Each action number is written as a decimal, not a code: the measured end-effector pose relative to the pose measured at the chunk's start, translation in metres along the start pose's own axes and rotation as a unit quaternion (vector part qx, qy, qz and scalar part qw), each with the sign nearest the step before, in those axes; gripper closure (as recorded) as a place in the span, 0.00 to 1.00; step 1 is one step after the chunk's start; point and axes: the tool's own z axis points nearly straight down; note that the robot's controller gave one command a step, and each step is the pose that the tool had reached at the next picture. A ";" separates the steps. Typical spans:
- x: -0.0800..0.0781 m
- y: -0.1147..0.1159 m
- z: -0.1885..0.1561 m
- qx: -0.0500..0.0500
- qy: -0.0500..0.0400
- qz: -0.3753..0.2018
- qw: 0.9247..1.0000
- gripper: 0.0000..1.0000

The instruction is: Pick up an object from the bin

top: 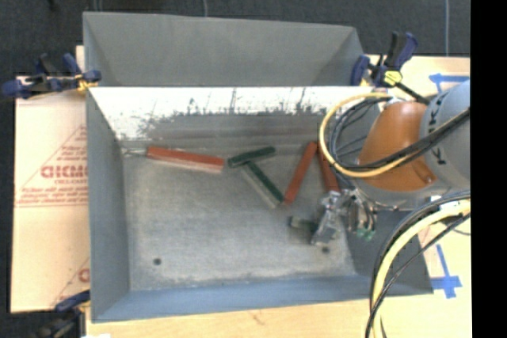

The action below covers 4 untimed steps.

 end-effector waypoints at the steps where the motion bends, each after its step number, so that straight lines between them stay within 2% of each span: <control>1: 0.000 0.000 -0.001 0.000 0.000 0.000 1.000 1.00; 2: 0.001 0.000 -0.008 0.000 0.002 -0.001 1.000 1.00; 4: -0.001 0.000 -0.031 -0.001 0.000 -0.002 1.000 1.00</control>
Offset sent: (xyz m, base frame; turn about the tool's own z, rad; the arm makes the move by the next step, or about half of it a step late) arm 0.0001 -0.0001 0.0422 0.0000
